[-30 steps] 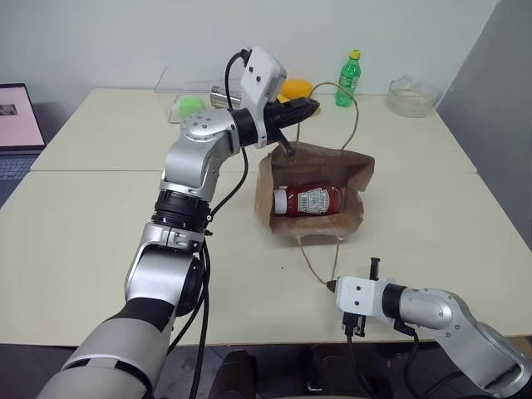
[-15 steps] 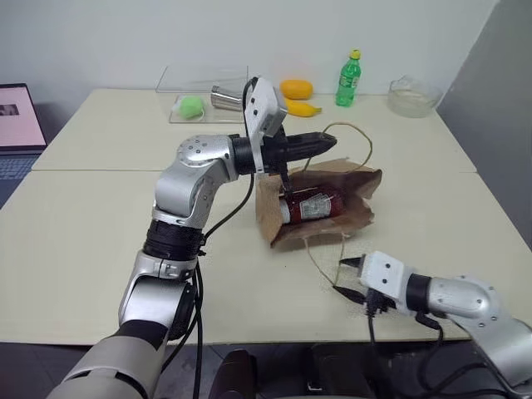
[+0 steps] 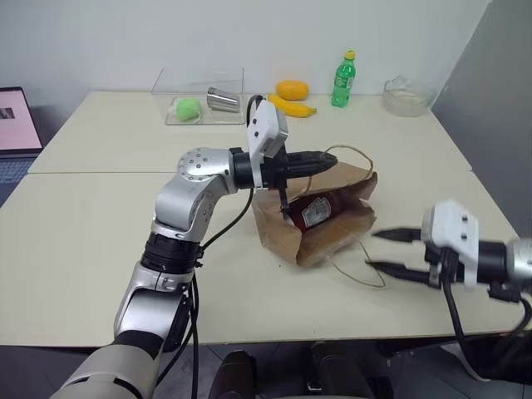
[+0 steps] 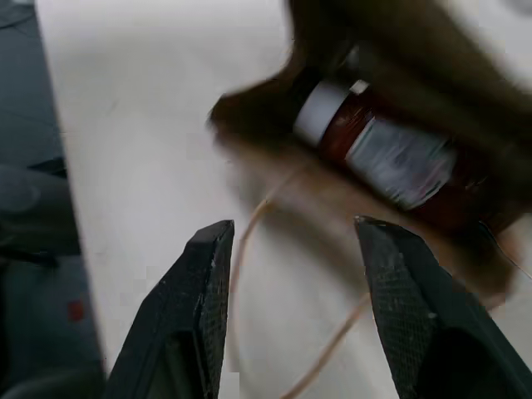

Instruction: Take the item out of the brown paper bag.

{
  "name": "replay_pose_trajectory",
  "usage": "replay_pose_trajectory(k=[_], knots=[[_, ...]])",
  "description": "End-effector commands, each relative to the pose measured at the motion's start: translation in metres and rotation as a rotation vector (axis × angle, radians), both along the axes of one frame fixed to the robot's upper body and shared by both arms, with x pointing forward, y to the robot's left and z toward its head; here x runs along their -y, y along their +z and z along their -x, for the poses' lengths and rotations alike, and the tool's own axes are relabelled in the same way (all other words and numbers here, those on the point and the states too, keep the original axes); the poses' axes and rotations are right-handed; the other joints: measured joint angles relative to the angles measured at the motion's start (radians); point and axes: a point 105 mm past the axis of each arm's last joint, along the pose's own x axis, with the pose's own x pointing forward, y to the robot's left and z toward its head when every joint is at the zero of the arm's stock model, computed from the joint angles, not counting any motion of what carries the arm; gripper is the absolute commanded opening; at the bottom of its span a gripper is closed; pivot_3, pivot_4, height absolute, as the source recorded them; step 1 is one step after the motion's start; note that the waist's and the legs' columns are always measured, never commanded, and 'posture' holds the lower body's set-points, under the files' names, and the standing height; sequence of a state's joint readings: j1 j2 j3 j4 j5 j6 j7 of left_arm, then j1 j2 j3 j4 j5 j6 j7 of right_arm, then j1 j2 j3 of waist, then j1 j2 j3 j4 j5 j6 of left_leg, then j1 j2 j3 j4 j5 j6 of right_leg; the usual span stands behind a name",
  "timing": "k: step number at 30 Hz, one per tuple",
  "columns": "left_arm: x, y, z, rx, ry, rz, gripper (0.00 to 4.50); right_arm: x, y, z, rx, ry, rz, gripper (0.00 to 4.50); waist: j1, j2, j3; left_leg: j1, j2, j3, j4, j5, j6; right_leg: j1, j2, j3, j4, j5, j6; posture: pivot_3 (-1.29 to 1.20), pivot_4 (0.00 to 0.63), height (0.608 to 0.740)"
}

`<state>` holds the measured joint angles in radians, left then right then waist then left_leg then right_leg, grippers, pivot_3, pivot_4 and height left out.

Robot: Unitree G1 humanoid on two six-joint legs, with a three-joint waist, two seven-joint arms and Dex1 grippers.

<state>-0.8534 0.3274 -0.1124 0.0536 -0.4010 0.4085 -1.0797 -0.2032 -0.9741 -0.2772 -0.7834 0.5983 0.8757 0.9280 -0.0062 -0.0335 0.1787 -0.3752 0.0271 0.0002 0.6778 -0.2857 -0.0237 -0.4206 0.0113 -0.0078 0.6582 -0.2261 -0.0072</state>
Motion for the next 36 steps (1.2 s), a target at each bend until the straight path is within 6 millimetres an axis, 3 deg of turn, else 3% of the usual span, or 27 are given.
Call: replay_pose_trajectory(k=[1, 7, 10, 13, 17, 18, 25, 30, 36], knots=[[-0.001, 0.021, 0.0, 0.061, 0.002, 0.062, 0.0, -0.006, 0.007, -0.026, 0.09, -0.015, 0.041, 2.4, 0.0, 0.0, 0.0, 0.0, 0.0, 0.0, 0.0, 0.0, 0.0, 0.0, 0.0, 0.0, 0.0, 0.0, 0.0, 0.0, 0.15, 0.74], [-0.002, 0.035, -0.005, 0.083, 0.02, 0.12, 0.0, -0.024, -0.021, -0.076, 0.19, 0.021, 0.204, 2.4, 0.001, 0.0, 0.0, -0.003, 0.0, 0.0, 0.0, 0.0, 0.0, -0.003, 0.0, 0.0, -0.001, 0.0, 0.0, 0.0, 0.15, 0.74], [-0.002, 0.035, -0.003, 0.089, 0.013, 0.125, 0.0, -0.032, -0.026, -0.092, 0.231, 0.019, 0.225, 2.4, 0.001, 0.0, 0.0, -0.006, 0.001, 0.001, 0.0, 0.0, 0.0, -0.005, 0.0, 0.001, -0.001, 0.0, 0.0, 0.0, 0.15, 0.74], [-0.004, 0.035, -0.003, 0.087, 0.016, 0.134, 0.0, -0.037, -0.027, -0.096, 0.256, 0.033, 0.243, 2.92, 0.003, 0.0, 0.0, -0.007, 0.001, 0.001, 0.0, 0.0, 0.0, -0.005, -0.001, 0.001, -0.001, 0.0, 0.0, 0.0, 0.15, 0.74], [-0.006, 0.034, -0.002, 0.083, 0.021, 0.134, 0.0, -0.042, -0.029, -0.091, 0.278, 0.078, 0.274, 4.34, 0.004, 0.0, 0.0, -0.007, 0.001, 0.0, 0.0, 0.0, 0.0, -0.005, -0.002, 0.0, -0.001, 0.0, 0.0, 0.0, 0.15, 0.74], [-0.007, 0.034, -0.003, 0.083, 0.023, 0.133, 0.0, -0.043, -0.029, -0.091, 0.288, 0.086, 0.284, 4.47, 0.004, 0.0, 0.0, -0.006, 0.001, 0.0, 0.0, 0.0, 0.0, -0.005, -0.002, 0.0, -0.001, 0.0, 0.0, 0.0, 0.15, 0.74], [-0.013, 0.044, -0.006, 0.069, 0.039, 0.163, 0.0, -0.049, -0.028, -0.098, 0.388, 0.12, 0.395, 4.47, 0.002, 0.0, 0.0, -0.006, 0.001, 0.001, 0.0, 0.0, 0.0, -0.005, -0.002, 0.0, -0.001, 0.0, 0.0, 0.0, 0.15, 0.74], [-0.017, 0.048, -0.009, 0.06, 0.05, 0.174, 0.0, -0.049, -0.042, -0.108, 0.415, 0.162, 0.524, 4.47, 0.002, 0.0, 0.0, -0.006, 0.001, 0.001, 0.0, 0.0, 0.0, -0.005, -0.001, 0.0, -0.001, 0.0, 0.0, 0.0, 0.15, 0.74], [-0.016, 0.05, -0.007, 0.053, 0.045, 0.182, 0.0, -0.057, -0.044, -0.123, 0.435, 0.183, 0.597, 4.47, 0.001, 0.001, 0.0, -0.006, 0.001, 0.001, 0.0, 0.0, 0.0, -0.005, -0.001, 0.0, 0.0, 0.0, -0.001, 0.0, 0.15, 0.74]])
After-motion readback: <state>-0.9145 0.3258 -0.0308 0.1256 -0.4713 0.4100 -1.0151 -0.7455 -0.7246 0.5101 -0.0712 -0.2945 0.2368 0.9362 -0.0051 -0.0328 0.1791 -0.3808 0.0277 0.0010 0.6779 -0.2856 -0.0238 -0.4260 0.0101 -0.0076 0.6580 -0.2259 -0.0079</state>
